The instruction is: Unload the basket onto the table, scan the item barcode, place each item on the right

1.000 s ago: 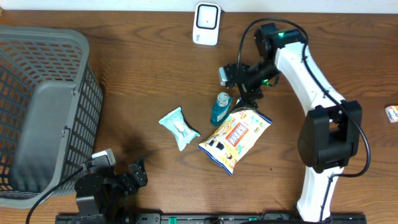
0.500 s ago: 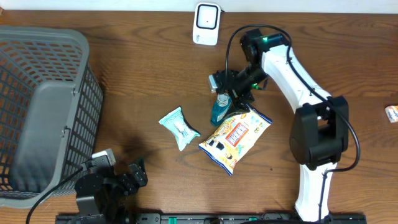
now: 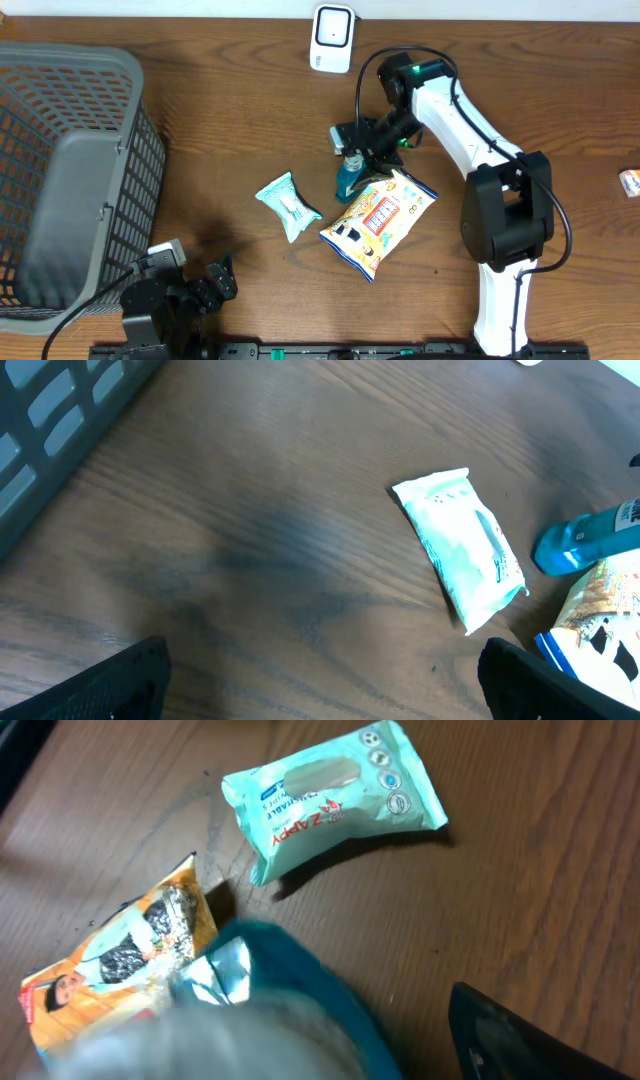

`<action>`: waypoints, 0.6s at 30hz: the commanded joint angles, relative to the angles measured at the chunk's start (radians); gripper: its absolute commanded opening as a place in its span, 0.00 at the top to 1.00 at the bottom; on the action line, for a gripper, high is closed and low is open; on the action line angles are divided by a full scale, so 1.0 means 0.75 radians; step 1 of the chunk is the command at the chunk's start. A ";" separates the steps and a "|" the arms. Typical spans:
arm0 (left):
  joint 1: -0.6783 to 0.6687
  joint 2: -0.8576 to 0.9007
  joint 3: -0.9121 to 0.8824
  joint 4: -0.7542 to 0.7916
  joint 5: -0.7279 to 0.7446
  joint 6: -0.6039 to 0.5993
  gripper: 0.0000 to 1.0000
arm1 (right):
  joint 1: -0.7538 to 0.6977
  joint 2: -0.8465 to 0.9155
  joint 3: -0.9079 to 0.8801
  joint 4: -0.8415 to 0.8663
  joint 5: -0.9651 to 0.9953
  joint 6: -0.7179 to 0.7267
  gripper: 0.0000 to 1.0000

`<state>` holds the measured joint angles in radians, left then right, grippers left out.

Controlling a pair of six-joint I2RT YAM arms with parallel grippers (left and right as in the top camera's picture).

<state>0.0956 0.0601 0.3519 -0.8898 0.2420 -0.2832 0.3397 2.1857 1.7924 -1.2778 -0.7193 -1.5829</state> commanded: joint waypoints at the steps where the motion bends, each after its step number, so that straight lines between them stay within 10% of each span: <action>1: 0.006 -0.003 0.001 0.000 0.016 0.017 0.02 | 0.015 0.016 -0.047 0.023 -0.011 0.025 0.37; 5: 0.006 -0.003 0.001 0.000 0.016 0.017 0.02 | 0.017 0.016 -0.052 0.018 -0.020 0.026 0.59; 18: 0.006 -0.003 0.001 0.000 0.016 0.017 0.02 | 0.012 0.016 -0.051 0.206 -0.077 0.465 0.60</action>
<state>0.0956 0.0601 0.3519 -0.8898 0.2420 -0.2832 0.3420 2.1857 1.7565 -1.1786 -0.7368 -1.4353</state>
